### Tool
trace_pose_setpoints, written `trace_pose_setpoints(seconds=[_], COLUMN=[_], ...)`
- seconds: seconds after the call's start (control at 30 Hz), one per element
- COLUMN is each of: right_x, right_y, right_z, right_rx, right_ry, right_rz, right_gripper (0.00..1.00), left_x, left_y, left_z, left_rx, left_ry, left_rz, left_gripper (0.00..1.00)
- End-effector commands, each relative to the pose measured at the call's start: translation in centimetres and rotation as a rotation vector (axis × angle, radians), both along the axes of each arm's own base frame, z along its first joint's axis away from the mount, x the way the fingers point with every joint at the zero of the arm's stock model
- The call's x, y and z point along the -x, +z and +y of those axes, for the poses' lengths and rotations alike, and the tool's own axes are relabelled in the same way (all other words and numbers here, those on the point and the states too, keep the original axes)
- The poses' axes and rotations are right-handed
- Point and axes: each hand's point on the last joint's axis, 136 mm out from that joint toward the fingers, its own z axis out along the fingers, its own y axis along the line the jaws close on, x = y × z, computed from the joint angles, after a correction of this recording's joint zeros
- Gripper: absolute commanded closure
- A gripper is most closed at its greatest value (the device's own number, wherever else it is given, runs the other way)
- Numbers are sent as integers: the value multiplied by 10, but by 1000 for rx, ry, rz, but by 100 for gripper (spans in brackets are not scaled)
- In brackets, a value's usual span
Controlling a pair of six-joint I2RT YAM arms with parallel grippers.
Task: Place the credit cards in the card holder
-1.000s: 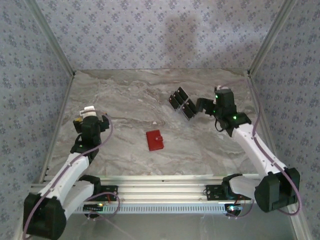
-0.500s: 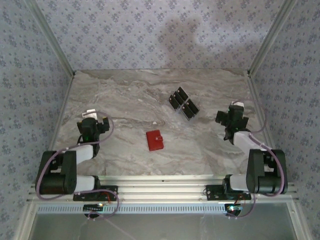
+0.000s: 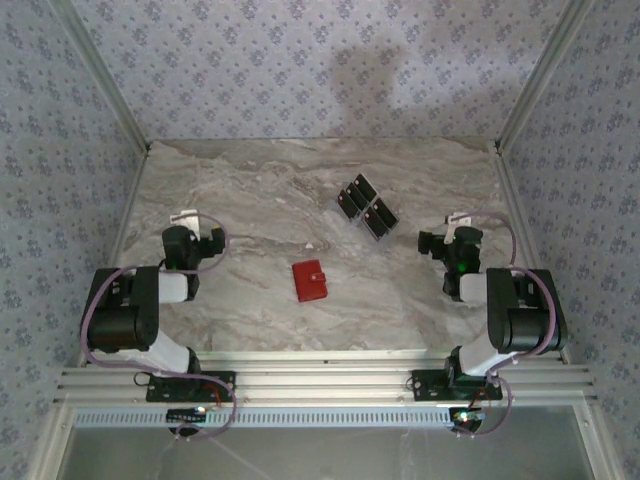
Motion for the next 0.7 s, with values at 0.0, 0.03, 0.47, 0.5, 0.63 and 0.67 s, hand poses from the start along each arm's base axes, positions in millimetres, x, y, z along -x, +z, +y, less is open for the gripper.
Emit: trace_pose_setpoints(seconds=[0.0, 0.03, 0.47, 0.5, 0.63, 0.67], right_x=[-8, -7, -9, -9, -8, -8], right_y=[16, 15, 15, 15, 15, 15], right_z=[4, 4, 3, 4, 4, 4], right_rx=[27, 30, 18, 18, 18, 19], right_ry=[24, 23, 28, 29, 29, 29], right_rz=[-64, -64, -57, -57, -60, -60], right_gripper=[0, 0, 0, 0, 0, 0], left_x=[-7, -6, -7, -7, -6, -6], left_y=[10, 10, 10, 10, 10, 10], left_z=[-3, -3, -2, -2, -3, -4], left_rx=[26, 26, 30, 29, 20, 18], left_ry=[-23, -23, -24, -23, -22, -23], left_rz=[-31, -31, -29, -30, -33, -32], left_gripper=[0, 0, 0, 0, 0, 0])
